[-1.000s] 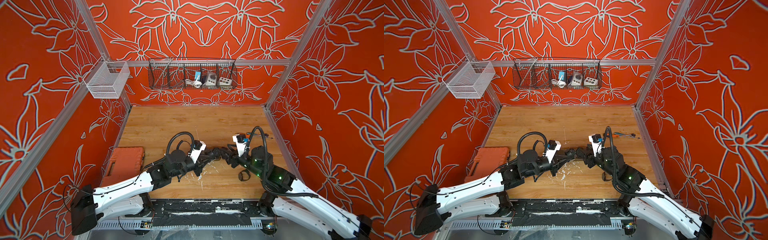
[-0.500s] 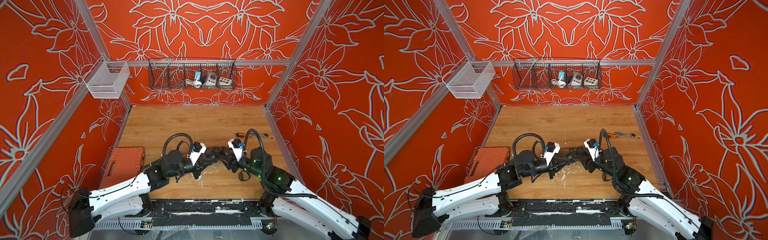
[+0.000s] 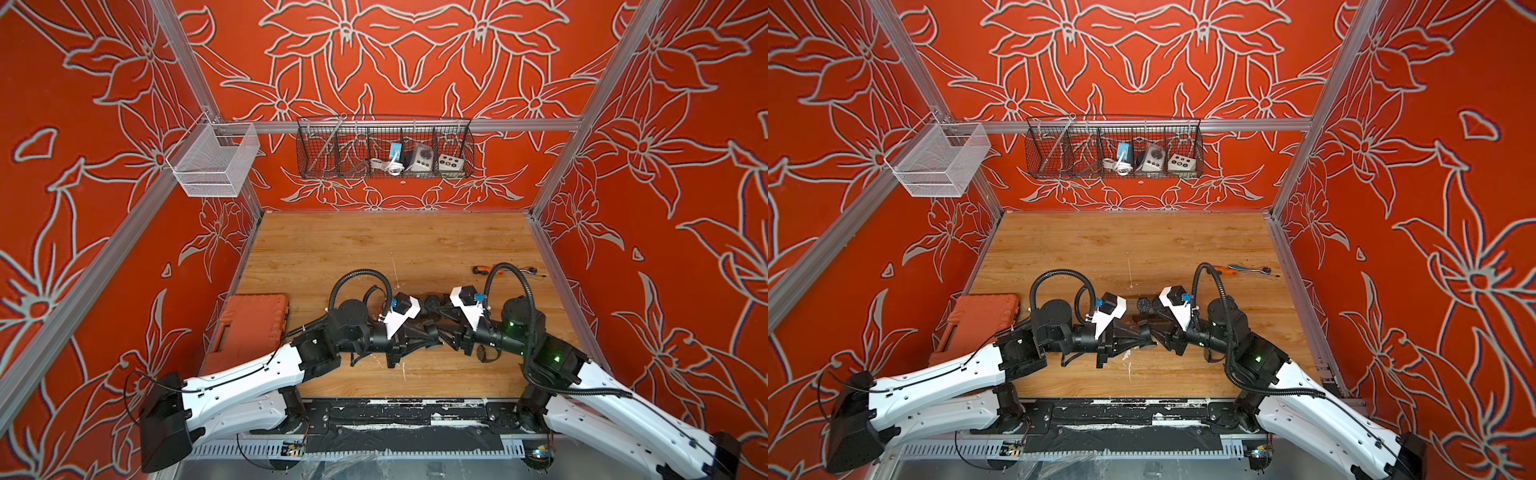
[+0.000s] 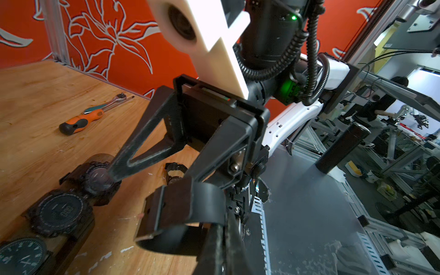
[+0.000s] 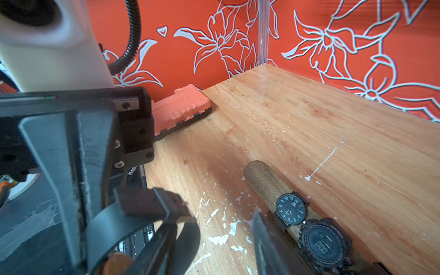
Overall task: Place watch on stand
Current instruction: Pick up the watch at the center of the board.
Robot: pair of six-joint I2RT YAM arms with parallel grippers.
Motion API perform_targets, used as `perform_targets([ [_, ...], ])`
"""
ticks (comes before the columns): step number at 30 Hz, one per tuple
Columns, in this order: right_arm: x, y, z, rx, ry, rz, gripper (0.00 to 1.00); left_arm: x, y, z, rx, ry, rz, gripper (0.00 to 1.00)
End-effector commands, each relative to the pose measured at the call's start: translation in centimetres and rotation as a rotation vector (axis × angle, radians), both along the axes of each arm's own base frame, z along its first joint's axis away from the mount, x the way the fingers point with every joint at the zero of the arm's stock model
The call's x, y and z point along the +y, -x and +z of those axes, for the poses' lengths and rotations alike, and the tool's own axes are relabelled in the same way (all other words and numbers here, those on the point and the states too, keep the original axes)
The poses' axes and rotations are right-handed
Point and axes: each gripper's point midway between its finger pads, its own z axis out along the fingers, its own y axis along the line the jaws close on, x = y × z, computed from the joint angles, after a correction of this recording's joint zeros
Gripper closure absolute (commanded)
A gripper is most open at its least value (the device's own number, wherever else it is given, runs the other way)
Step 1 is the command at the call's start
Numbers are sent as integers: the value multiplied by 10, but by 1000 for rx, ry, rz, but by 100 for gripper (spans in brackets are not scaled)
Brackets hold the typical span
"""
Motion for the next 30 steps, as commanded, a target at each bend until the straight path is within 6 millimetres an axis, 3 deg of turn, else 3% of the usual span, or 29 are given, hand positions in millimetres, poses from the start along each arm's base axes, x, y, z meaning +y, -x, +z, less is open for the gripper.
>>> perform_targets([
  [1, 14, -11, 28, -86, -115, -43, 100, -22, 4, 24, -87, 39, -55, 47],
  [9, 45, -5, 49, -148, -197, -5, 100, -47, 4, 24, -80, 39, -74, 51],
  [18, 80, 4, 57, -176, -234, 82, 100, -45, -7, 25, -95, 12, -22, 55],
  [30, 100, 15, 65, -195, -247, 147, 100, -48, -7, 25, -110, -10, -39, 65],
])
